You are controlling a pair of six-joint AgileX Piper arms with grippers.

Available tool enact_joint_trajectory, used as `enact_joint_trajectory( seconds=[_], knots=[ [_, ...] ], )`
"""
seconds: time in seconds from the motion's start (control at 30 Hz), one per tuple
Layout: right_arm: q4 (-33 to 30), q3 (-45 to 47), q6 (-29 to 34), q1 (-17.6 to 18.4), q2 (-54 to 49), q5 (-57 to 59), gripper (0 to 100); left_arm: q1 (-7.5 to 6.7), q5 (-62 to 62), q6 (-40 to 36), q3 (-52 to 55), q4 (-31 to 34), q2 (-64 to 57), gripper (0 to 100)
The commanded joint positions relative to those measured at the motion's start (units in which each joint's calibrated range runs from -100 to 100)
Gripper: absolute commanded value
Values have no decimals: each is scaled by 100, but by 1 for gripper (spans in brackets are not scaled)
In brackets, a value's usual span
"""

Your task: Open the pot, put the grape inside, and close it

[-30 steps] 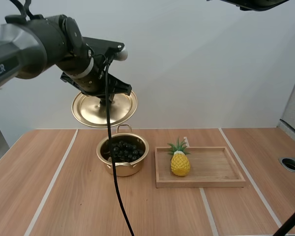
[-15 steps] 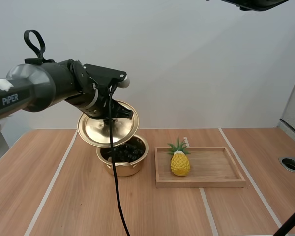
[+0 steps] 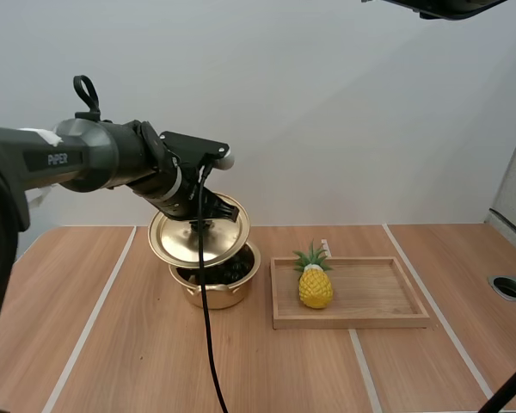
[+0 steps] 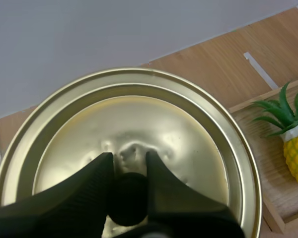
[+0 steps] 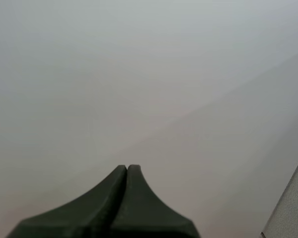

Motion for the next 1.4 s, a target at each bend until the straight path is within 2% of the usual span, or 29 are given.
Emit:
enact_joint_trajectory(
  seconds=[0.0,0.5,0.83,1.1,1.37],
  knots=[
    [-32,-67,12,-19,-80,-46,0,-14,-184,241,2,-310,81,0],
    [-32,-67,12,-19,-80,119,0,-14,-184,749,2,-565,494,0],
    [-32,-14,12,-19,-80,156,0,-14,-368,758,2,-612,839,0],
    [-42,14,12,-19,-68,180,0,-14,-368,1349,2,-1395,894,0],
    [-42,14,12,-19,-68,212,0,-14,-519,1376,2,-1397,894,0]
  ],
)
